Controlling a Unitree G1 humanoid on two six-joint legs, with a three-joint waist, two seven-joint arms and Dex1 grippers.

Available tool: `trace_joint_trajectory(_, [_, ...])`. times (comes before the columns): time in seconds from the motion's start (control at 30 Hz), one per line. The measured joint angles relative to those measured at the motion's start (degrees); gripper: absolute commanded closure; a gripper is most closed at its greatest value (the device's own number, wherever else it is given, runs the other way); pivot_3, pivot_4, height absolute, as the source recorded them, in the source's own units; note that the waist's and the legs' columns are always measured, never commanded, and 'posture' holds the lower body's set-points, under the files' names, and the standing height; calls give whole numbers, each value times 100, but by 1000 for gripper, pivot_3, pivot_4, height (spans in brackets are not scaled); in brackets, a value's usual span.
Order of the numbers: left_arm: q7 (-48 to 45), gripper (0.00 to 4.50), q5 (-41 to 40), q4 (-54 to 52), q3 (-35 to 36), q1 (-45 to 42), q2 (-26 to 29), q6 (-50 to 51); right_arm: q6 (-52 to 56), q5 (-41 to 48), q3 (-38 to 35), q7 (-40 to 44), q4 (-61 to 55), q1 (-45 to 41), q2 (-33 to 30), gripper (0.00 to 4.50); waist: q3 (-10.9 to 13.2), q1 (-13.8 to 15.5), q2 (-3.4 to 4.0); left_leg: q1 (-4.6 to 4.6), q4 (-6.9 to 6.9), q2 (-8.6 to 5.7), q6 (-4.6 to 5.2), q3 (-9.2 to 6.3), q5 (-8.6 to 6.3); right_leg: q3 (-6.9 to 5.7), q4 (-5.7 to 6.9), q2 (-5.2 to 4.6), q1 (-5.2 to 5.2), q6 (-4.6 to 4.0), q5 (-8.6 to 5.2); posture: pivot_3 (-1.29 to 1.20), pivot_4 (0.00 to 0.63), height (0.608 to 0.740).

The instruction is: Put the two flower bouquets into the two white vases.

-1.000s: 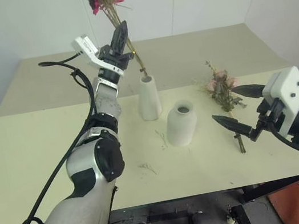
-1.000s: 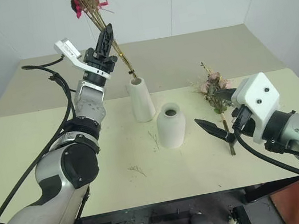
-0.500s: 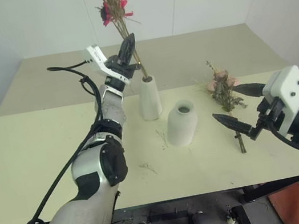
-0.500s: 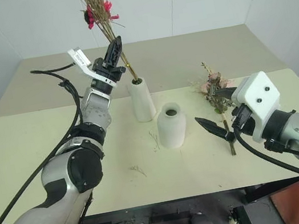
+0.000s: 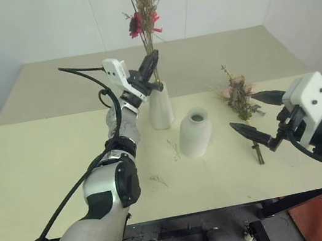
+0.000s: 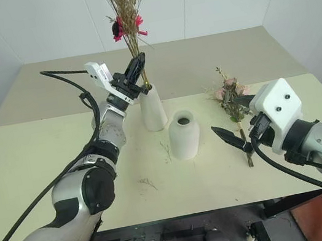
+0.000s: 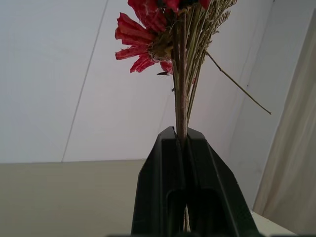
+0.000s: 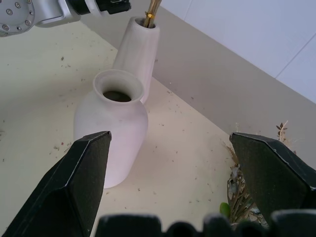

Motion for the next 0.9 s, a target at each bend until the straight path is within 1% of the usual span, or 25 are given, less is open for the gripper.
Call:
trace_joint_trajectory(0.03, [-50,3754,1,0,-2,2,0,0,0,-17,6,1,3,0,0,0,0,0,0,0,0,0,0,0,0,0,0,0,0,0,0,0,150,740])
trace_joint_trajectory(0.13, [-114,2876,36,0,-51,14,7,-61,-2,-48,34,6,23,-5,0,0,0,0,0,0,0,0,0,0,0,0,0,0,0,0,0,0,150,740])
trace_joint_trajectory(0.43, [-197,48,365,-17,-354,321,233,-267,-81,-205,339,4,127,-59,102,0,0,-10,0,4,1,0,0,1,0,2,0,1,0,0,0,0,150,740])
trace_joint_trajectory(0.57, [-60,18,537,-101,-545,447,429,-327,-157,-287,581,16,252,-137,157,0,0,-14,0,5,1,0,0,1,0,3,1,0,0,0,0,0,150,740])
trace_joint_trajectory(0.77, [-402,18,752,-474,-921,813,790,-333,-277,-407,649,117,455,-269,157,0,0,-21,0,5,1,1,0,1,0,2,4,1,1,0,0,0,150,740])
trace_joint_trajectory(0.87, [-733,18,625,-962,-948,1259,1072,-87,-307,-463,642,118,533,-287,155,0,-1,-69,1,6,0,4,0,1,0,3,8,2,-1,-1,0,0,150,740])
trace_joint_trajectory(0.9, [-906,18,470,-1333,-929,1507,1195,175,-308,-480,631,110,579,-295,154,0,-1,-88,2,6,-1,6,0,1,0,4,8,3,-2,-1,0,0,150,740])
